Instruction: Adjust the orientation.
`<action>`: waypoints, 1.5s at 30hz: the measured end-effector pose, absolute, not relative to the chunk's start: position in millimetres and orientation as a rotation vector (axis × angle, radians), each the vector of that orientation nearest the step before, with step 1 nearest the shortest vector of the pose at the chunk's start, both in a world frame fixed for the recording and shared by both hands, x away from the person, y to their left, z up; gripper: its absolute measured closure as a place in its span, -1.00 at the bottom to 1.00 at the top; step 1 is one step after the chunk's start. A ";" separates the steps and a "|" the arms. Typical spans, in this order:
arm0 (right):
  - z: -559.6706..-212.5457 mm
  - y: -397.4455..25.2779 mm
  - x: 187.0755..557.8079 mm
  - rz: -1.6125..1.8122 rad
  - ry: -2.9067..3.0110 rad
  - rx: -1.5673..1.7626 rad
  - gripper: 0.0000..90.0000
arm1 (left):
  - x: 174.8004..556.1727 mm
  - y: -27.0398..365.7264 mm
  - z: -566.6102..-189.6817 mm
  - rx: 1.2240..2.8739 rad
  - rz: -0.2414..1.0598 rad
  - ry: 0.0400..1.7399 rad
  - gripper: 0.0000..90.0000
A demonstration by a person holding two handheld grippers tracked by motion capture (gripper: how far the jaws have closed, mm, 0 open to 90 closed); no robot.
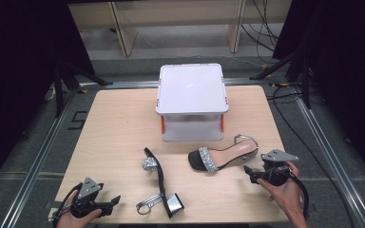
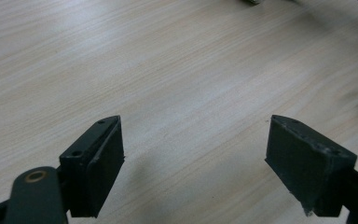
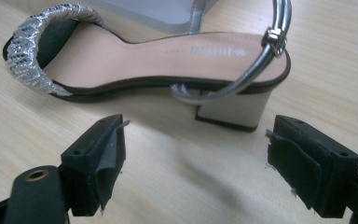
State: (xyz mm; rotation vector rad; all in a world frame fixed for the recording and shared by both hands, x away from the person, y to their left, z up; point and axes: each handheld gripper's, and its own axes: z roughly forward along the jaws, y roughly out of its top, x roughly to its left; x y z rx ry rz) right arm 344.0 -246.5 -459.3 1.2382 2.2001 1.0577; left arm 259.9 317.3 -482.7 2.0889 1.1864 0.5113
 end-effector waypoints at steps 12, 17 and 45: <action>-457.4 -248.6 364.2 1.099 2.170 1.252 -0.18 | 260.3 316.8 -483.3 2.092 0.512 1.191 -0.59; -453.7 -245.6 373.8 1.081 2.201 1.179 0.07 | 259.9 316.5 -483.4 2.075 0.508 1.195 -0.59; -436.3 -205.8 321.9 1.142 2.436 0.982 0.77 | 259.0 319.9 -479.8 2.106 0.503 1.178 -0.58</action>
